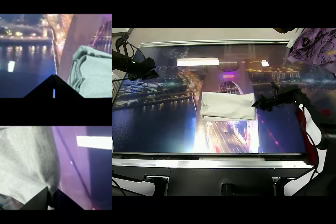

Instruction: Fold the clothes and pants, and hang the long-sleeved shirts on hangers.

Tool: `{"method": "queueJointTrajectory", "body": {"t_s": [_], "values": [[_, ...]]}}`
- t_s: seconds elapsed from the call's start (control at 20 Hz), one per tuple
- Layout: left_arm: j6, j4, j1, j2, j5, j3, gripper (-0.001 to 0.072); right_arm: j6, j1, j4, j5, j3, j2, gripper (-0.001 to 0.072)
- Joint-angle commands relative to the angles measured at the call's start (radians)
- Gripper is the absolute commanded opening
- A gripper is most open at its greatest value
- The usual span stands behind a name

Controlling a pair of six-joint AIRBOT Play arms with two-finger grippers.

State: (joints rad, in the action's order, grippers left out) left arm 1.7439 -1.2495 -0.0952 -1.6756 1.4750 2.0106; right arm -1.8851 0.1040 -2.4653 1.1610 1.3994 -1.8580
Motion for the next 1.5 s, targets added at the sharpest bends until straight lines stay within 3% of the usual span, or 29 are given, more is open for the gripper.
{"method": "queueJointTrajectory", "body": {"t_s": [0.0, 0.15, 0.6, 0.9, 1.45], "values": [[0.000, 0.000, -0.001, 0.000, 0.000, 0.000, 0.0024, 0.056, 0.005, 0.005, -0.048, 0.077, 0.032, 0.0030], [0.000, 0.000, -0.001, 0.000, 0.004, 0.000, 0.0025, 0.200, 0.056, 0.052, -0.079, 0.216, 0.036, 0.0030], [0.000, 0.000, -0.001, 0.000, 0.007, 0.000, 0.0024, 0.454, 0.338, 0.159, -0.043, 0.420, 0.076, 0.0029], [0.000, 0.000, -0.001, 0.000, 0.055, 0.000, 0.0024, 0.586, 0.465, 0.342, -0.017, 0.420, 0.220, 0.0029], [0.003, 0.015, -0.001, 0.001, 0.108, 0.000, 0.0024, 0.909, 0.471, 0.760, 0.156, 0.420, 0.439, 0.0029]]}}
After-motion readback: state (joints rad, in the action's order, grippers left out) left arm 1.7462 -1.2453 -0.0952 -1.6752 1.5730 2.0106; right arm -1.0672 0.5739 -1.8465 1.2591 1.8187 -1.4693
